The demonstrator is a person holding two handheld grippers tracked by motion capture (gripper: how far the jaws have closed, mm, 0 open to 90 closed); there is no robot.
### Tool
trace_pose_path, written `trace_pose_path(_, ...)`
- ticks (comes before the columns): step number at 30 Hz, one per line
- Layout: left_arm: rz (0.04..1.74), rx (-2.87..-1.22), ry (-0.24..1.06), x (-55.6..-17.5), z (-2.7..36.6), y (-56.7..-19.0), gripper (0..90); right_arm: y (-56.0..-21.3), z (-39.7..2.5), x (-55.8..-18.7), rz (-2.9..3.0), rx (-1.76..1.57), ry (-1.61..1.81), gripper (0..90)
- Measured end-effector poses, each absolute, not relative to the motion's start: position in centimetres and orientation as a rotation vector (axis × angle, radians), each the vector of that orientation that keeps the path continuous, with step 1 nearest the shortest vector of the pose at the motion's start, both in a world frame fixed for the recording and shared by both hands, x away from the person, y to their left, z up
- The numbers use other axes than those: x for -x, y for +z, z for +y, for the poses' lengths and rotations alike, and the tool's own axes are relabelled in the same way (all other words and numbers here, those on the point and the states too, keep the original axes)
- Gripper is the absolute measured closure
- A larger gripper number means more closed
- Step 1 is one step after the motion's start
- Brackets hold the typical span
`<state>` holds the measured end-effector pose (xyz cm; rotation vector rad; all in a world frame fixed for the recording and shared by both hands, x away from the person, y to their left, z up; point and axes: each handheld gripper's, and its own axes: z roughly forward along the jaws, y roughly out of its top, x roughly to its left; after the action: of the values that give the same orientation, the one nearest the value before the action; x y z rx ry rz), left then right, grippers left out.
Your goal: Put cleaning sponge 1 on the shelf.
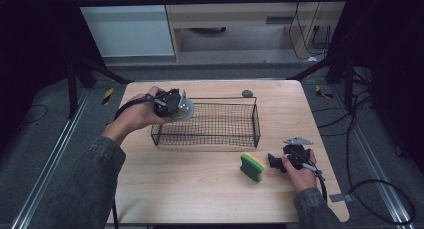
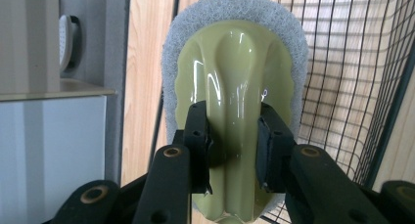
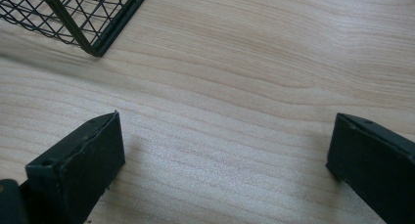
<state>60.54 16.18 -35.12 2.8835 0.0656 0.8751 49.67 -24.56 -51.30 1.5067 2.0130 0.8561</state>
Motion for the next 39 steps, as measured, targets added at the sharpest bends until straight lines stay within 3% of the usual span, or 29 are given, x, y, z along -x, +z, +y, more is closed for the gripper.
trace_pose_path(39,0.079,-2.931,0.795,-60.8,16.9,-38.4,70.2,-51.3,-24.5,-49.7,2.012,-1.509,0.858,0.7)
